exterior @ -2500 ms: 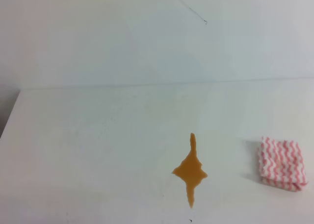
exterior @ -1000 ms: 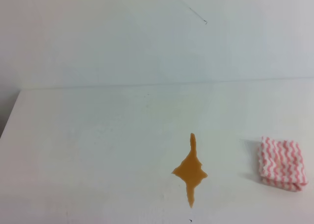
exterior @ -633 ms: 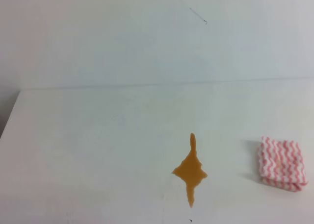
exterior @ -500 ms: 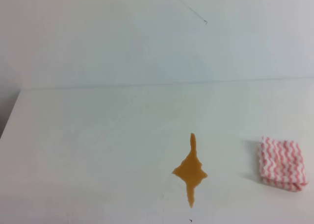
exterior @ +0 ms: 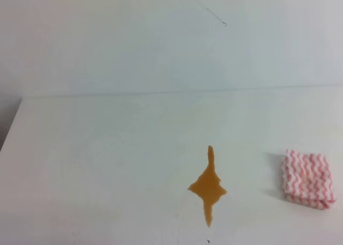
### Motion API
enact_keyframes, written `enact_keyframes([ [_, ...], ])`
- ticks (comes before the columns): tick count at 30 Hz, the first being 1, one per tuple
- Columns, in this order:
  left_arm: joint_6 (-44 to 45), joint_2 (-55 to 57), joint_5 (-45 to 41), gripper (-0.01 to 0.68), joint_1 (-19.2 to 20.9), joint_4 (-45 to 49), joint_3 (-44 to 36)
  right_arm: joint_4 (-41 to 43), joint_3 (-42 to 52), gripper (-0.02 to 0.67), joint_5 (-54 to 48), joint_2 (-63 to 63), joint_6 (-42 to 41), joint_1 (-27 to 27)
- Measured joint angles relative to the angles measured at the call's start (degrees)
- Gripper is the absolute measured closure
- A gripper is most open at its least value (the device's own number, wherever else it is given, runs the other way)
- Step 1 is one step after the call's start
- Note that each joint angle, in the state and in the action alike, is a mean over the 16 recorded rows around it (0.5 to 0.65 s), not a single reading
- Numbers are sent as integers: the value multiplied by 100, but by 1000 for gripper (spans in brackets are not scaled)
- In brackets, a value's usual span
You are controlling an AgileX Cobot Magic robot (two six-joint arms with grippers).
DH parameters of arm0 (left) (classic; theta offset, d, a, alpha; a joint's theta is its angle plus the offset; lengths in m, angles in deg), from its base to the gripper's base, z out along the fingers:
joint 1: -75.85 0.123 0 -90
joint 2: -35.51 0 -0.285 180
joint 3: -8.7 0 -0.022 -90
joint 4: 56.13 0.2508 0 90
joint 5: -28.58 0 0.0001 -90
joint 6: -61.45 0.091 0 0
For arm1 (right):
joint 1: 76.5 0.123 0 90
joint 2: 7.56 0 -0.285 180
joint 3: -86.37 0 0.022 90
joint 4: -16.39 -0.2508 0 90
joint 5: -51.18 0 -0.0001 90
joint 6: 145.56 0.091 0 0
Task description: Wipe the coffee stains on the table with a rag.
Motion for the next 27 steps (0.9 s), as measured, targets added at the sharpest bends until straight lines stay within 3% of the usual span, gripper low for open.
enact_keyframes([
  [27,-7,-9,0,674,0,0,-16,0,0,652,-6,0,-14,41],
])
